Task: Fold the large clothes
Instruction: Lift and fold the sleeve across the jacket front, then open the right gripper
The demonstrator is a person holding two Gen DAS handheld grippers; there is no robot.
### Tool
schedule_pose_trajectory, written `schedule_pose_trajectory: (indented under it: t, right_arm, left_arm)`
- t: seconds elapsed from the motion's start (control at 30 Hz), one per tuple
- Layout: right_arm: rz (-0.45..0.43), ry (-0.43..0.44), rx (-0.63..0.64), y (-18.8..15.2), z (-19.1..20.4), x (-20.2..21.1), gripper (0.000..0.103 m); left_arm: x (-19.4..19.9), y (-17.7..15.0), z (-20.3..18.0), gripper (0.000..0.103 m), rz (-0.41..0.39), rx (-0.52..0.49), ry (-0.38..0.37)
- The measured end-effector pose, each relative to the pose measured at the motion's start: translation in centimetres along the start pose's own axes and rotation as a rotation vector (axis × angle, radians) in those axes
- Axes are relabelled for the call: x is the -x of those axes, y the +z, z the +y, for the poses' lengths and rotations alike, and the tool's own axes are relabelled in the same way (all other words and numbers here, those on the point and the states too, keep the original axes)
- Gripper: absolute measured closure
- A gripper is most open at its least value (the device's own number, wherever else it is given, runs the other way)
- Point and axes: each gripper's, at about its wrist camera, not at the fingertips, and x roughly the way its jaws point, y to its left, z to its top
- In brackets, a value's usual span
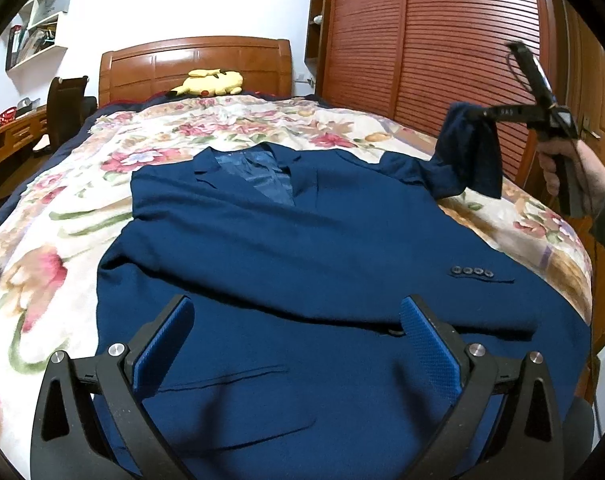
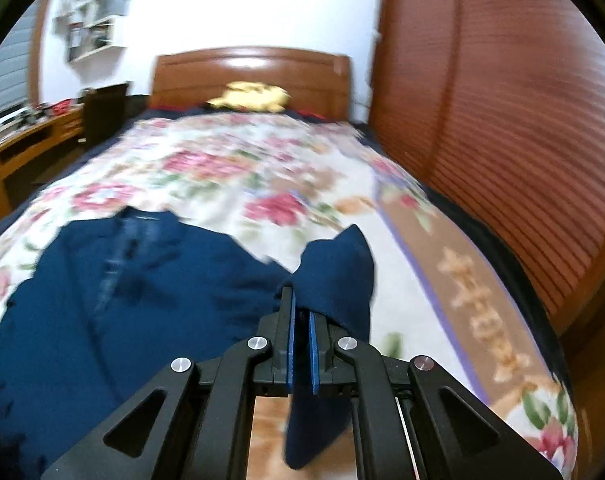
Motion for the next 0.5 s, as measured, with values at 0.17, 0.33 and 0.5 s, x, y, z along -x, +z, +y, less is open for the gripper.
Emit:
schedule_pose_trajectory:
  t: [0.17, 0.33, 0.5]
  right_arm:
    - [-0.049, 0.084, 0.085, 0.2, 4.9, 3.5, 0.097]
    - [-0.071, 0.170, 0.150, -0.5, 7.8, 5.4, 0.097]
    - [-0.021, 0.272, 0.208, -2.2, 10.1, 5.4, 0.097]
  left_arm:
    - [0.7, -0.1, 0.4, 0.000, -0.007, -0.008, 0.022]
    - [1.3, -0.2, 1.3, 0.000, -0.013, -0.003, 0.037]
    - [1.9, -0.3, 2.2, 0.000, -0.020, 0.003, 0.054]
